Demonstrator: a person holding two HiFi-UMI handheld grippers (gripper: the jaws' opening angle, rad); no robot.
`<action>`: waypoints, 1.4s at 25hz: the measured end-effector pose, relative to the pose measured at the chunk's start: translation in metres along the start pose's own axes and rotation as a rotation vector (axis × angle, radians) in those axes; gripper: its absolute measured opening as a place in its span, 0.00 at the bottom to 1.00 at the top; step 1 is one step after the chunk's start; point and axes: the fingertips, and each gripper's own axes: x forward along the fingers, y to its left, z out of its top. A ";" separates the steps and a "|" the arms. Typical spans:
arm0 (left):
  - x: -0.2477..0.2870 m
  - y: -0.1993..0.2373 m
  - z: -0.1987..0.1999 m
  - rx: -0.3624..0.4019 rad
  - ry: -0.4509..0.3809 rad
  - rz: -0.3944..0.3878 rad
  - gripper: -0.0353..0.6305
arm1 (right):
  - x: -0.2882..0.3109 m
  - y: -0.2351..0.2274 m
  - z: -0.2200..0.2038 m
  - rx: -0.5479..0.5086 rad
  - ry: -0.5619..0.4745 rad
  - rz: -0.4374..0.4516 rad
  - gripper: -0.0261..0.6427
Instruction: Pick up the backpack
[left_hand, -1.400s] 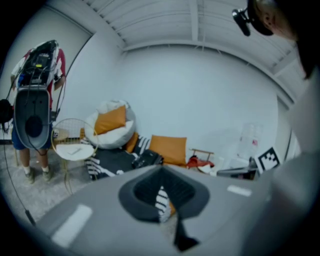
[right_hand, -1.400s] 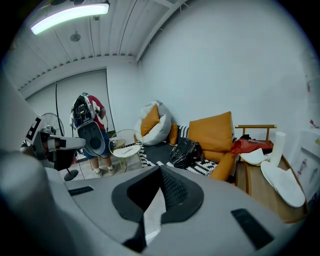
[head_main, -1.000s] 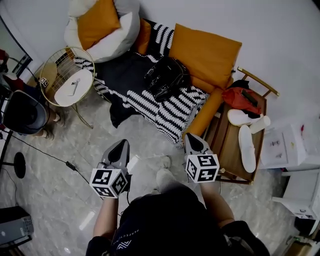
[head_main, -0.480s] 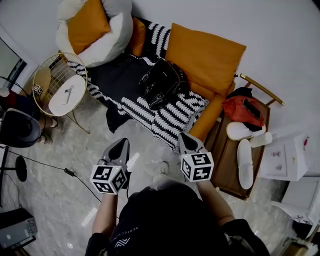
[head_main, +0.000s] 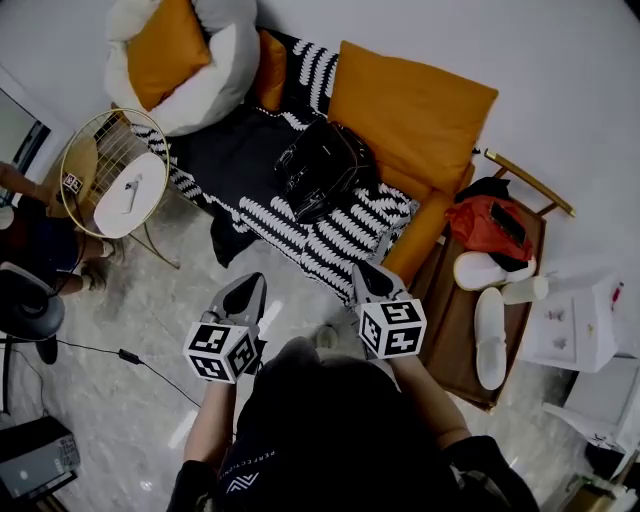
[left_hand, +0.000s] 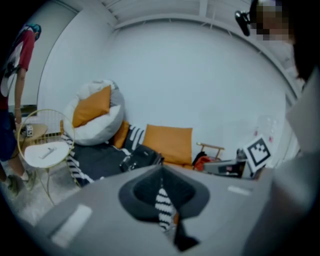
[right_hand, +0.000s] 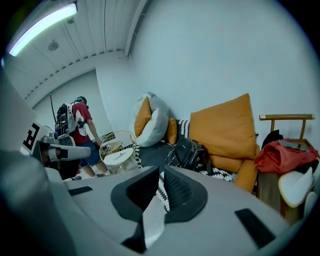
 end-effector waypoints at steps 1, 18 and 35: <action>0.003 0.000 0.001 0.001 0.000 -0.003 0.07 | 0.002 -0.002 0.001 0.003 -0.001 -0.002 0.06; 0.100 0.021 0.041 0.066 0.017 -0.105 0.10 | 0.054 -0.047 0.027 0.098 -0.001 -0.054 0.26; 0.248 0.112 0.061 0.085 0.244 -0.231 0.21 | 0.198 -0.097 0.038 0.309 0.122 -0.228 0.36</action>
